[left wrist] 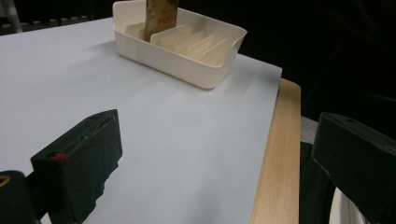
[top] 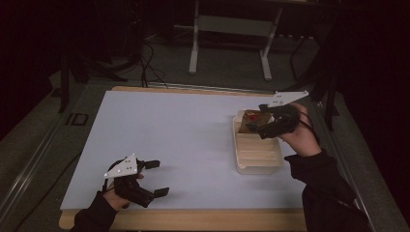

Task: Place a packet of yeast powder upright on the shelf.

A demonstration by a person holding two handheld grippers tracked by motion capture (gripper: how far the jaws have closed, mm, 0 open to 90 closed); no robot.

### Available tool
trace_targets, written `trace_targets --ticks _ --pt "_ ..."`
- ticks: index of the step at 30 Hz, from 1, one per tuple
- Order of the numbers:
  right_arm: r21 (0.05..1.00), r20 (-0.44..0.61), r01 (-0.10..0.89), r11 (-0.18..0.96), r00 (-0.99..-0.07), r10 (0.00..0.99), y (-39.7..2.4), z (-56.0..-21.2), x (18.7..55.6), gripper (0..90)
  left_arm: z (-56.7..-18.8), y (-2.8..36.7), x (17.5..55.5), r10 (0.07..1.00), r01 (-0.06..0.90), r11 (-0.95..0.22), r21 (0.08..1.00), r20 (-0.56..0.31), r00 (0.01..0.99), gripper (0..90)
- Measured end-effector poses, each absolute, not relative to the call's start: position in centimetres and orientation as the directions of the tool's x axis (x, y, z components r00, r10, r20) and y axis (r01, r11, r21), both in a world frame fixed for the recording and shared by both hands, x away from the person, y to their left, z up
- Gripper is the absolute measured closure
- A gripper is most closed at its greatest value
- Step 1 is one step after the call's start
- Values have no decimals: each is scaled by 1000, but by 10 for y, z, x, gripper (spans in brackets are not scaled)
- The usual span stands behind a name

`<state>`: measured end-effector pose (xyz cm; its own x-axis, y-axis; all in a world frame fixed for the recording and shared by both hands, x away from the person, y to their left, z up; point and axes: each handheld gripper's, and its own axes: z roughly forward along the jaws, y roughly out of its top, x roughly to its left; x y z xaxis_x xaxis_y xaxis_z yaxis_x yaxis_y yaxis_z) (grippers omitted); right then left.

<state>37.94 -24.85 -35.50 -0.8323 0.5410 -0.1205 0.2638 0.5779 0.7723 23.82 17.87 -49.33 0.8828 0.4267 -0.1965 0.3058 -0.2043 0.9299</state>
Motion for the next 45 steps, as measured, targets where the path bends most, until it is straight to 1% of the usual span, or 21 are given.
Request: trace_targets --ticks 1,2,6,12,18,20,23,26,30,38,41,42,45 --pt "780 -110 261 568 -837 536 -247 -357 377 124 -493 179 238 427 306 -207 929 -196 883 27" --pt "792 -78 279 544 -837 542 -246 -360 373 121 -493 179 237 426 305 -206 930 -195 883 27" --pt "802 -44 299 517 -835 549 -243 -370 365 113 -493 179 237 424 302 -207 931 -193 885 27" --pt "807 -54 295 511 -825 562 -240 -383 349 107 -492 178 236 423 299 -211 931 -188 886 27" --pt "824 -32 307 476 -815 579 -237 -395 328 107 -492 179 235 421 295 -217 931 -184 888 27" --pt "826 -44 304 475 -805 591 -236 -398 319 108 -492 179 235 419 295 -214 931 -185 889 27" --pt "838 -25 309 449 -801 599 -236 -403 308 108 -492 179 235 419 297 -211 931 -188 888 27" --pt "848 -9 309 431 -805 593 -236 -406 298 107 -492 179 235 418 296 -212 932 -187 889 27" --pt "851 -28 293 435 -803 596 -235 -412 287 107 -491 179 234 417 294 -214 932 -185 890 27" --pt "855 8 310 414 -809 588 -233 -428 268 107 -491 179 233 415 291 -214 933 -183 891 27" --pt "858 5 308 411 -806 592 -233 -432 263 107 -491 179 233 414 294 -210 933 -187 891 27" --pt "859 25 317 402 -810 585 -233 -438 257 107 -490 179 233 413 292 -209 933 -186 891 27" --pt "853 28 318 415 -820 571 -232 -445 252 107 -491 179 233 410 293 -209 933 -188 892 27"
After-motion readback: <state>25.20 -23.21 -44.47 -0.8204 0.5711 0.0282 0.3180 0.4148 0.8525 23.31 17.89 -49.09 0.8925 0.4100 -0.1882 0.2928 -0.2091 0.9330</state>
